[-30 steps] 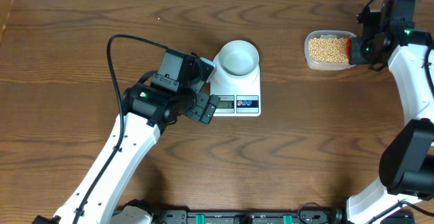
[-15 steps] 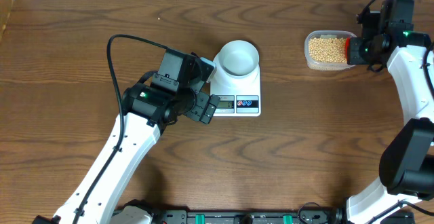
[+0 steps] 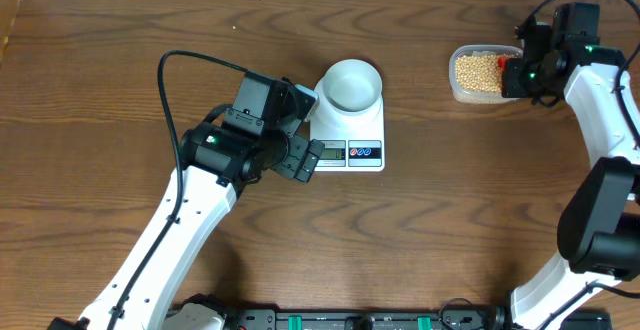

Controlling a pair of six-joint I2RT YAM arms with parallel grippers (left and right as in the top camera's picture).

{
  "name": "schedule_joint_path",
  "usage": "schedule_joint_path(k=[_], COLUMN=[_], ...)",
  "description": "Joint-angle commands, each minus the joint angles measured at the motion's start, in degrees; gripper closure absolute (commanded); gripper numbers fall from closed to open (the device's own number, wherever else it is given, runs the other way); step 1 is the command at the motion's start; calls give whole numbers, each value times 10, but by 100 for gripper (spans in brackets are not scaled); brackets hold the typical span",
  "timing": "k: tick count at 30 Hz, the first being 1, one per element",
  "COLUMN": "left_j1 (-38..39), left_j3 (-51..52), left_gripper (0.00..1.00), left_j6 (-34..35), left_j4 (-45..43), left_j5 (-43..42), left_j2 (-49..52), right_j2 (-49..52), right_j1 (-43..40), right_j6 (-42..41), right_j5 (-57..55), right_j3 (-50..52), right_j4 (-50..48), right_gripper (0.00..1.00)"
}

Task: Scoop item into bowl and weigh 50g on scale
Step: 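Dip the red scoop into the beans with the right gripper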

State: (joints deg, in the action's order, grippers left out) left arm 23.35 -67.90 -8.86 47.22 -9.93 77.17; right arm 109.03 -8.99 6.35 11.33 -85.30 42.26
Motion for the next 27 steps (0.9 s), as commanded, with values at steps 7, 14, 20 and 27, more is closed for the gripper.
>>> schedule_joint_path(k=[7,14,20,27], left_j1=[-2,-2,-2,-2], left_j3=[2,2,2,2], left_gripper=[8,8,8,8], left_j6=[-1,-1,-1,-1], left_j4=[1,1,1,1], left_j5=[5,5,5,5], left_j2=[3,3,3,3], right_j2=[12,20,47,57], right_j1=[-7,-8,-11,-16], right_j6=[-28,-71,-87,-95], right_j5=[83,89,143,205], right_j3=[6,6,6,6], right_j4=[5,3,-1,-18], right_gripper=[99,99,99,99])
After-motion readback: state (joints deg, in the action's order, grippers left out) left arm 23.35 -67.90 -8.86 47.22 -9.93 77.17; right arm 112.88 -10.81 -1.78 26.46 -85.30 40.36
